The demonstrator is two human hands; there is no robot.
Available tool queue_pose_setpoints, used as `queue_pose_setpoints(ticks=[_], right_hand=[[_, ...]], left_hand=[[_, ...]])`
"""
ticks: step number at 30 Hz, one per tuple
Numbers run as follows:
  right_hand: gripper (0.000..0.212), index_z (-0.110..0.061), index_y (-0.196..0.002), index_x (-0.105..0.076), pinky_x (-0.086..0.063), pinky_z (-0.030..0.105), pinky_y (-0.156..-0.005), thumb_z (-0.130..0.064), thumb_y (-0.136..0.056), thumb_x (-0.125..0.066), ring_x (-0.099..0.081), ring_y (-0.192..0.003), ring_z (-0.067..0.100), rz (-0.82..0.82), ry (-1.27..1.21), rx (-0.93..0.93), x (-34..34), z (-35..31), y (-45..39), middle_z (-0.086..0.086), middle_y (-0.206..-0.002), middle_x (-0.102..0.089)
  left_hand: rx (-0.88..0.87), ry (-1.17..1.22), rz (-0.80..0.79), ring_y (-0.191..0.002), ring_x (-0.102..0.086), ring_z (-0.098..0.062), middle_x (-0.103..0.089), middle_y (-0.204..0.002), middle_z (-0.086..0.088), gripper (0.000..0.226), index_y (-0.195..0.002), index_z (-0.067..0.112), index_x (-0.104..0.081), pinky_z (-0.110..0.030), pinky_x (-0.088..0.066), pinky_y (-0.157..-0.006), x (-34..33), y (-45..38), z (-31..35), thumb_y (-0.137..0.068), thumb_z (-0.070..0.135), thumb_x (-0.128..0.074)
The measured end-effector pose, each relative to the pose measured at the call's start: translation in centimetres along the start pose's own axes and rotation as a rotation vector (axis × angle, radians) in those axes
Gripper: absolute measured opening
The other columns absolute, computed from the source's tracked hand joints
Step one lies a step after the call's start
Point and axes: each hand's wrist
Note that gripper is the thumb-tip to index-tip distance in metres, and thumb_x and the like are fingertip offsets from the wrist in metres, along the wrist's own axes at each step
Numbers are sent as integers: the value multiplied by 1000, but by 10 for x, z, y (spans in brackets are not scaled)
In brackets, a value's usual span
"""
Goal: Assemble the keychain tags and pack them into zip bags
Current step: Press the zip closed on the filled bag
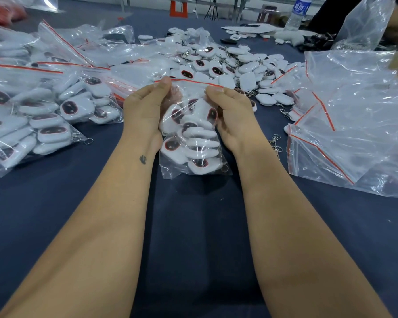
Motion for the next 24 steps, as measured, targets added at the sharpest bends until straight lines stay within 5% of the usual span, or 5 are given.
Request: queue_pose_setpoints(ticks=[3, 7, 12, 15, 24], right_hand=[[15, -4, -79, -63, -47, 40, -83, -1, -93, -59, -54, -80, 26, 12, -16, 10, 0, 0, 0, 11, -79, -60], [15, -5, -78, -63, -44, 42, -79, -1, -92, -60, -53, -81, 28, -4, -17, 24, -2, 2, -1, 13, -78, -59], [17, -4, -74, -68, -55, 34, -71, 1, -89, -63, -64, -64, 22, -70, -86, 19, -1, 4, -2, 9, -68, -68], [14, -3, -77, -71, -57, 44, -83, 3, -88, -65, -68, -73, 27, -96, -88, 48, -2, 5, -1, 14, -77, -72], [11, -9, -76, -70, -50, 53, -87, 0, -83, -71, -60, -79, 30, -51, -11, 110, -6, 4, -1, 14, -76, -68]], left_hand=[[30, 7, -62, -59, -66, -14, -71, -66, -3, 33, -53, 15, -73, -30, -58, -69, -1, 3, 2, -86, 15, -74], [35, -95, -98, -58, -68, -15, -73, -67, -5, 15, -74, 5, -70, -26, -56, -57, -3, 6, 1, -86, 14, -73], [-15, -127, -90, -55, -66, -16, -71, -61, -4, 19, -70, 6, -68, -26, -55, -57, -3, 8, -1, -88, 13, -71], [-29, -108, -97, -56, -66, -16, -71, -64, -5, 20, -68, 7, -69, -27, -56, -57, -4, 9, -2, -87, 14, -72], [-124, -122, -121, -82, -69, -24, -74, -82, -6, 20, -85, 11, -70, -39, -58, -83, -4, 11, -1, -74, -4, -78]])
Point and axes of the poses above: each hand's wrist, its own y-axis away from the middle knuckle, its own x-axis out of the back of the hand, z = x × y
